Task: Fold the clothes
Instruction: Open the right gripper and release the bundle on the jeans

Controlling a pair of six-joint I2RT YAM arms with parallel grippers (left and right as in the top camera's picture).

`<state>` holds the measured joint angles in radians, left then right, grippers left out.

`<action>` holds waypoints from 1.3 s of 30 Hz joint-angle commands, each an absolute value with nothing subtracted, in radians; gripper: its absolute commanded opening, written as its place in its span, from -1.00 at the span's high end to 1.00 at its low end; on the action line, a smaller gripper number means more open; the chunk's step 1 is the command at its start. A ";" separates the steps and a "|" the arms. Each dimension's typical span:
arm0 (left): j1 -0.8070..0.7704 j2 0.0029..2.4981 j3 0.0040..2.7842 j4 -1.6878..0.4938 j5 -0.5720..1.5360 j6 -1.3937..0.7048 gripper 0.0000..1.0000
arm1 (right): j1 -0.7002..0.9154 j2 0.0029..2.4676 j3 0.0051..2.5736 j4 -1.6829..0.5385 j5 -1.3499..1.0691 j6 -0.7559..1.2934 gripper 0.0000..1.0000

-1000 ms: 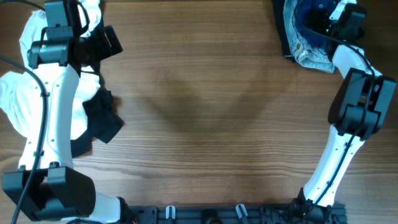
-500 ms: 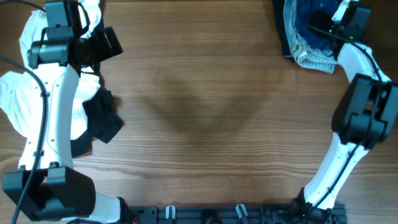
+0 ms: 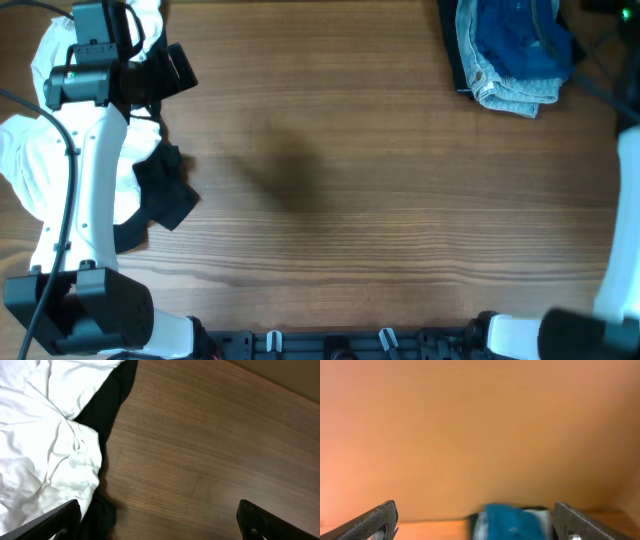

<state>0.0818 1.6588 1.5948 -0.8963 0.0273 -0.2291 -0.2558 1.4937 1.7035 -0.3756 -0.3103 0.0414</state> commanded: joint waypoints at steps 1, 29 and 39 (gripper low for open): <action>0.090 1.668 1.597 -0.896 0.036 -0.216 -0.99 | -0.223 1.426 1.698 -0.492 -0.621 0.030 -0.99; 0.090 1.668 1.597 -0.896 0.036 -0.216 -1.00 | -0.025 1.389 1.693 -1.053 -0.562 0.153 -1.00; 0.090 1.668 1.597 -0.896 0.036 -0.216 -0.99 | 0.181 1.151 1.343 -0.562 -0.235 0.104 -1.00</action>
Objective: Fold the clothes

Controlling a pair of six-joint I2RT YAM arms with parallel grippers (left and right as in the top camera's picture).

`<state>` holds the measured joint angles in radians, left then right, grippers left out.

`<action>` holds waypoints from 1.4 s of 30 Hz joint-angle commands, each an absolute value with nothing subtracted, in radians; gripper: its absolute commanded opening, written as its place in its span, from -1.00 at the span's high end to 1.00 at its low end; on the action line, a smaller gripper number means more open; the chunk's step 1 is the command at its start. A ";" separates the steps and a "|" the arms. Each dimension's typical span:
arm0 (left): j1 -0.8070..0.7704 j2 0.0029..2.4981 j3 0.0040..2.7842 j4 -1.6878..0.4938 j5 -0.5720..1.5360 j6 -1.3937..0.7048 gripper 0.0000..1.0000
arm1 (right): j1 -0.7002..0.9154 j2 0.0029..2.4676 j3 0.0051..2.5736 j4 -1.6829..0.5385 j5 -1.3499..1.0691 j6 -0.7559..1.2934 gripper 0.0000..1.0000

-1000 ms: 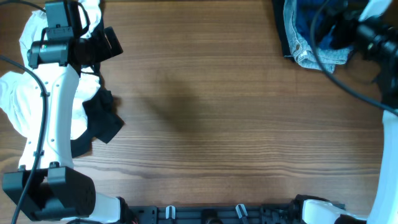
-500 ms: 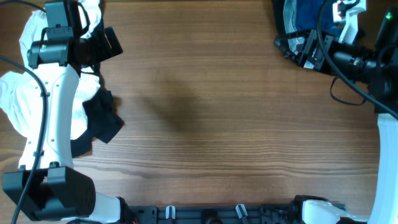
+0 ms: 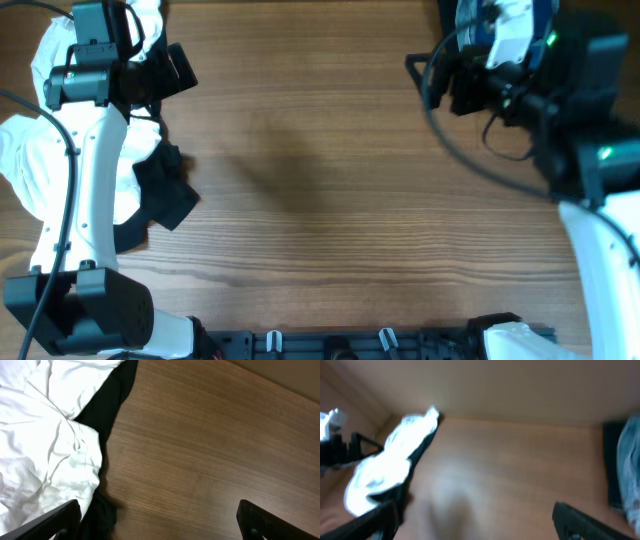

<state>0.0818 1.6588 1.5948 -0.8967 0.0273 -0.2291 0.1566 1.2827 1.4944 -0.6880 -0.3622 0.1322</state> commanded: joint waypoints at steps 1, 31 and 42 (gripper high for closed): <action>0.090 1.668 1.597 -0.896 0.036 -0.216 -0.99 | 0.180 1.110 1.274 -0.495 -0.232 0.104 -1.00; 0.090 1.668 1.597 -0.896 0.036 -0.216 -1.00 | 0.180 0.064 0.005 0.004 -0.108 -0.023 -0.99; 0.090 1.668 1.597 -0.896 0.036 -0.216 -1.00 | 0.180 0.013 0.005 0.006 -0.097 -0.038 -0.99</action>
